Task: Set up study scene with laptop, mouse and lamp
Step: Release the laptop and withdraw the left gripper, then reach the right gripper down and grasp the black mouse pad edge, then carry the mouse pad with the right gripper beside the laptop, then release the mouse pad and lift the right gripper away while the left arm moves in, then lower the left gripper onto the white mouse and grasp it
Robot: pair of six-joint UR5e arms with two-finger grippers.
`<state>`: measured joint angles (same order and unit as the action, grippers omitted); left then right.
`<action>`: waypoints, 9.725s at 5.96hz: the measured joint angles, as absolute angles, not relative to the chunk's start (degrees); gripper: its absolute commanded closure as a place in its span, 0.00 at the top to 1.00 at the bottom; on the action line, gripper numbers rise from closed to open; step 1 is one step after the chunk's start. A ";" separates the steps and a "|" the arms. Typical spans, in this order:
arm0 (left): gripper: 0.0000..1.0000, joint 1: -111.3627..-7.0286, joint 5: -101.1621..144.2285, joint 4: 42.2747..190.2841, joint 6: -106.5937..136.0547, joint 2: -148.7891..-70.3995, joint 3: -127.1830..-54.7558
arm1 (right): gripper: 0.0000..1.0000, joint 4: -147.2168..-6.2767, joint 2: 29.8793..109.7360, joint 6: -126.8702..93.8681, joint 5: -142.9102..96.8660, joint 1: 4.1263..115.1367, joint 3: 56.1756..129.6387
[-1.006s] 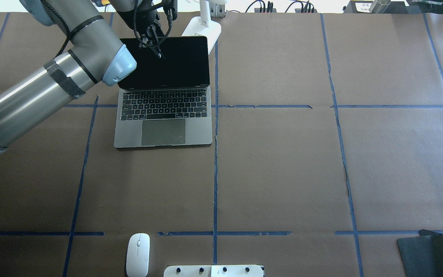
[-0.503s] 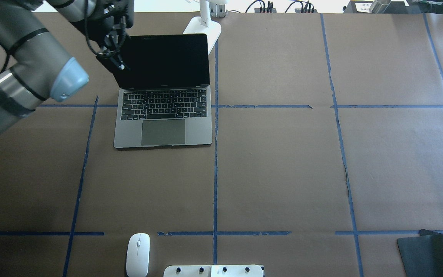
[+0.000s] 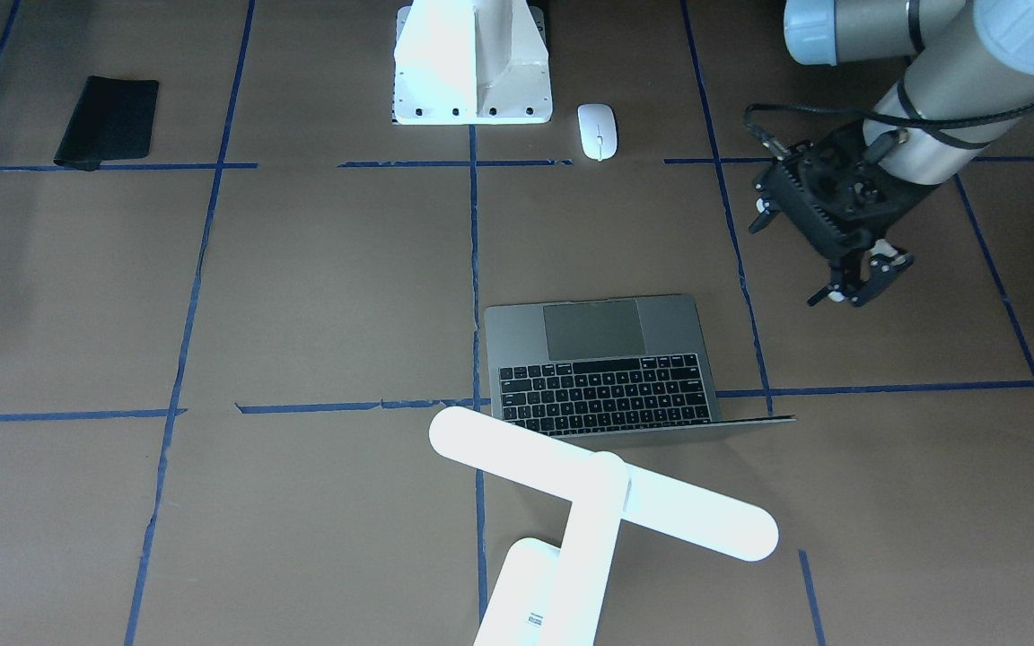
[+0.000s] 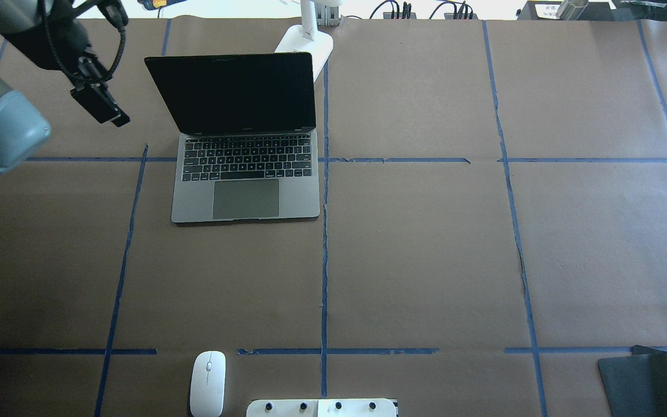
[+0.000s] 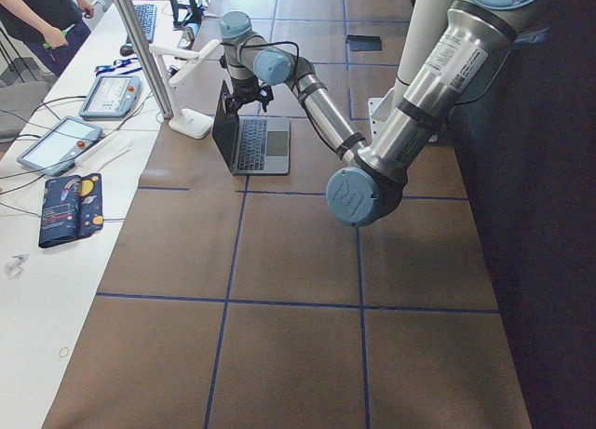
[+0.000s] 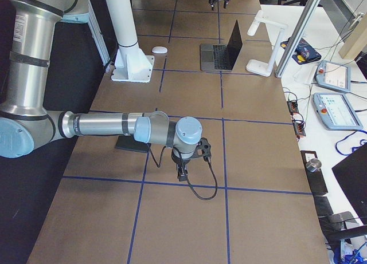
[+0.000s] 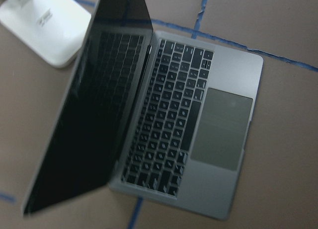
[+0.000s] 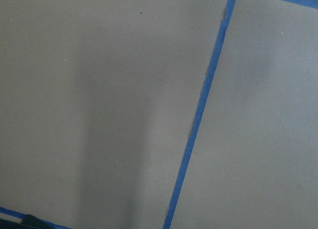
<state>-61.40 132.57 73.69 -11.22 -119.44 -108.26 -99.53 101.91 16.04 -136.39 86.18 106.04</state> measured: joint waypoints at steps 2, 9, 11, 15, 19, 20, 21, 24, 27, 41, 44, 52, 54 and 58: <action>1.00 -64.83 132.54 73.33 9.17 -110.23 -110.24 | 1.00 -99.55 99.96 14.27 -136.38 86.00 107.59; 1.00 -76.57 133.07 85.94 7.86 -91.23 -109.14 | 1.00 -57.37 118.11 -47.59 -133.17 61.52 120.74; 1.00 -76.57 133.07 85.95 7.99 -91.16 -109.26 | 0.98 -41.72 124.80 -58.80 -123.77 47.90 119.35; 1.00 -76.64 133.17 85.96 8.51 -90.83 -109.83 | 0.96 -19.15 128.98 -73.40 -108.56 28.26 107.19; 1.00 -76.64 133.21 85.96 8.44 -90.79 -109.86 | 0.84 -18.55 130.44 -78.97 -100.61 15.74 105.29; 1.00 -76.64 133.20 85.96 8.44 -90.79 -109.90 | 0.81 -18.54 130.41 -79.26 -100.53 14.62 105.08; 1.00 -76.64 133.22 85.96 8.44 -90.79 -109.93 | 0.73 -18.57 130.28 -79.40 -100.48 13.36 104.93; 1.00 -76.64 133.24 85.99 8.44 -90.79 -109.95 | 0.00 -18.59 129.38 -79.99 -100.28 10.87 103.57; 1.00 -76.64 133.24 85.96 8.44 -90.79 -109.95 | 0.00 -18.17 129.12 -80.09 -100.12 10.89 104.49; 1.00 -76.53 133.32 86.04 8.88 -90.87 -109.83 | 0.00 -53.49 66.72 -85.36 -102.24 34.97 90.94; 1.00 -76.55 133.51 86.05 9.31 -90.88 -110.03 | 0.59 -54.00 49.92 -87.01 -104.41 39.29 73.10; 1.00 -64.25 133.70 95.33 26.30 -92.09 -115.31 | 1.00 -82.27 65.05 -44.37 -124.53 57.60 92.17; 1.00 -49.73 122.65 106.81 48.39 -92.11 -116.49 | 1.00 -86.86 77.12 -22.49 -127.74 67.06 98.62; 1.00 -16.53 95.80 108.52 79.95 -92.12 -122.46 | 1.00 -89.80 104.22 9.96 -129.64 85.09 108.89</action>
<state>-16.53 95.80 108.52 79.95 -92.12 -122.46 -89.80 104.22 9.96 -129.64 85.09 108.89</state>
